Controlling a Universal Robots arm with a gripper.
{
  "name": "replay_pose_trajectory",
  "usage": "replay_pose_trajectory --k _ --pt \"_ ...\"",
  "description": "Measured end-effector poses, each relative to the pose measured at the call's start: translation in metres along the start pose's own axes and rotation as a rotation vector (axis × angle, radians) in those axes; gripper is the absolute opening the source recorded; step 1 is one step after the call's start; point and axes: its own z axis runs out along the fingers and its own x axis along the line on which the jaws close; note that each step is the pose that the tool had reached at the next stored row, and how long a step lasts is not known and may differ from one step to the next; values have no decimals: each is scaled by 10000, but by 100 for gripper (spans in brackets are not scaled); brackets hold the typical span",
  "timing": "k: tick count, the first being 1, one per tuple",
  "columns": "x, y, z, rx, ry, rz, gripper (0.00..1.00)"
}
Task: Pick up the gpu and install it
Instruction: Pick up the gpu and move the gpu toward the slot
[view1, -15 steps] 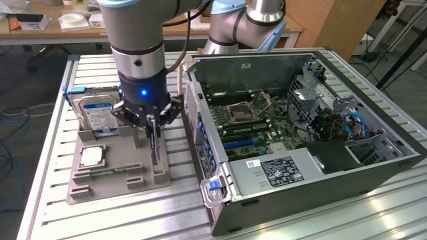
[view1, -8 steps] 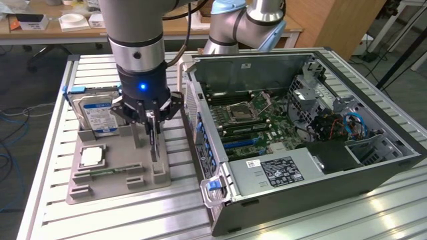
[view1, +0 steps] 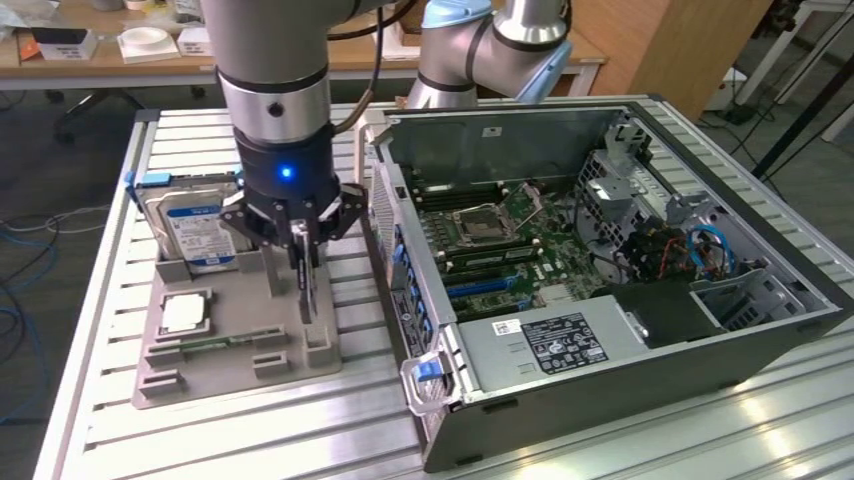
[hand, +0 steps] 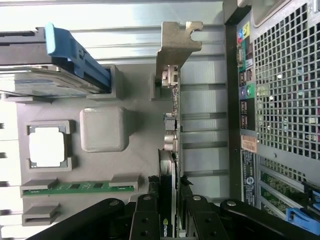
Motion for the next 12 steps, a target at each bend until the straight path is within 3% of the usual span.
replay_pose_trajectory --k 2,3,6,12 --pt "-3 1 -8 17 271 7 26" --pt "-3 1 -18 24 375 10 26" --pt "-2 3 -88 29 427 14 26" --pt "-5 10 -305 28 434 13 26"
